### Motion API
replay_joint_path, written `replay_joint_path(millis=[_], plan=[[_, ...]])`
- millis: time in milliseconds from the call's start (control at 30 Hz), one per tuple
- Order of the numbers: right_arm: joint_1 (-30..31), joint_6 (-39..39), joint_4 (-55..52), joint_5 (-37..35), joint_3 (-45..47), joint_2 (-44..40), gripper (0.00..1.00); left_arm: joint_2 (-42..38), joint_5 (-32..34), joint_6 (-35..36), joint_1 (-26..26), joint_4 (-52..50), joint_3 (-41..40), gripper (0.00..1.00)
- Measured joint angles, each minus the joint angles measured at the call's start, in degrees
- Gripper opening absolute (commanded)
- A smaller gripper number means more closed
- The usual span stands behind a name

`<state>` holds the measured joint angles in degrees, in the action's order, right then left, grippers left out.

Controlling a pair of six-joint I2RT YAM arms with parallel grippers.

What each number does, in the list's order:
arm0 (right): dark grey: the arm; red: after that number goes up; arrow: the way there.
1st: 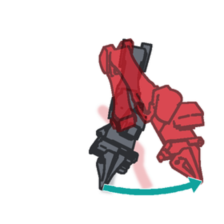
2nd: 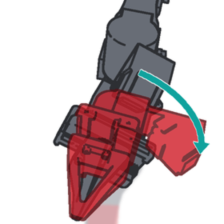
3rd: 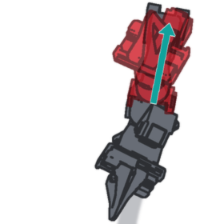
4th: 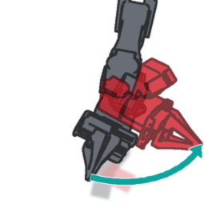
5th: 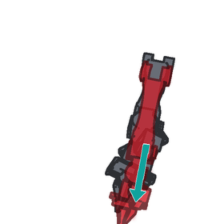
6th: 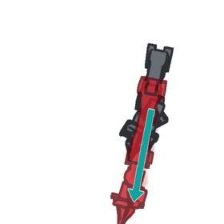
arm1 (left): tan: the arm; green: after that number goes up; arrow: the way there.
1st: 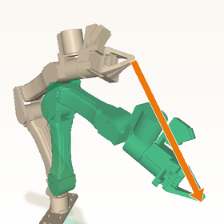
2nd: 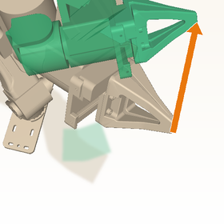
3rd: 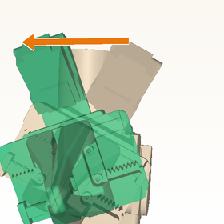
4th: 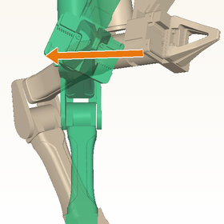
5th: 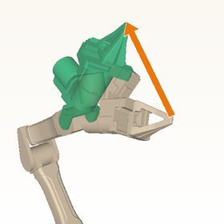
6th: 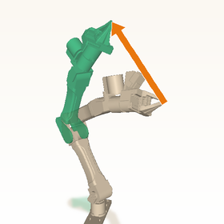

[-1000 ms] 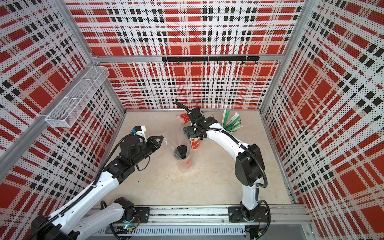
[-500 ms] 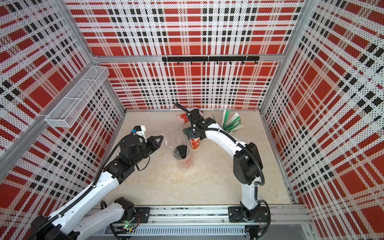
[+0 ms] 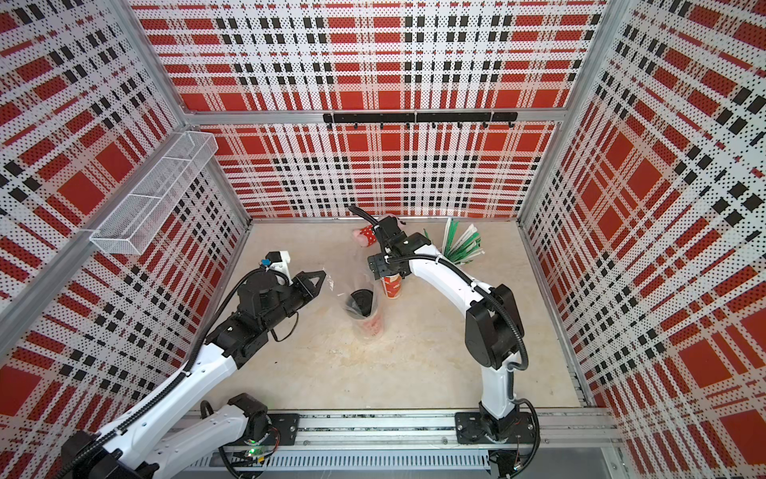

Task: Pack milk tea into plastic carrier bags
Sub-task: Pick up the milk tea cup at the center of the board, then place the milk tea cup in the plastic carrier bag.

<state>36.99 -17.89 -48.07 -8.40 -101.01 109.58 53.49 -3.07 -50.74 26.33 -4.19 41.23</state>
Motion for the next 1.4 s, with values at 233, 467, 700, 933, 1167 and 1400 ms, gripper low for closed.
replay_joint_path(millis=[233,467,700,933,1167,1400], plan=[[0.0,0.4,-6.9,-1.8,-8.9,-4.5,0.92,0.0,-0.6,0.0,0.0,0.8,-0.1,0.10],[1.7,1.7,-12.4,-4.0,-24.9,-9.8,0.90,0.0,-0.9,-0.5,0.0,2.3,-0.8,0.10],[8.9,3.1,-12.7,-2.1,-34.2,-10.8,0.89,0.0,-0.9,-1.0,-0.1,3.1,-1.4,0.09],[13.5,3.1,-9.7,3.7,-27.2,-10.9,0.87,0.0,-0.9,-1.5,-0.1,3.6,-1.4,0.06],[13.5,2.7,-8.6,4.5,-20.6,-10.8,0.87,-0.2,-0.3,-2.0,-0.1,3.7,-1.4,0.00],[13.4,2.7,-7.6,4.3,-20.2,-8.5,0.87,-0.9,0.3,-2.0,-0.1,3.8,-1.5,0.00]])
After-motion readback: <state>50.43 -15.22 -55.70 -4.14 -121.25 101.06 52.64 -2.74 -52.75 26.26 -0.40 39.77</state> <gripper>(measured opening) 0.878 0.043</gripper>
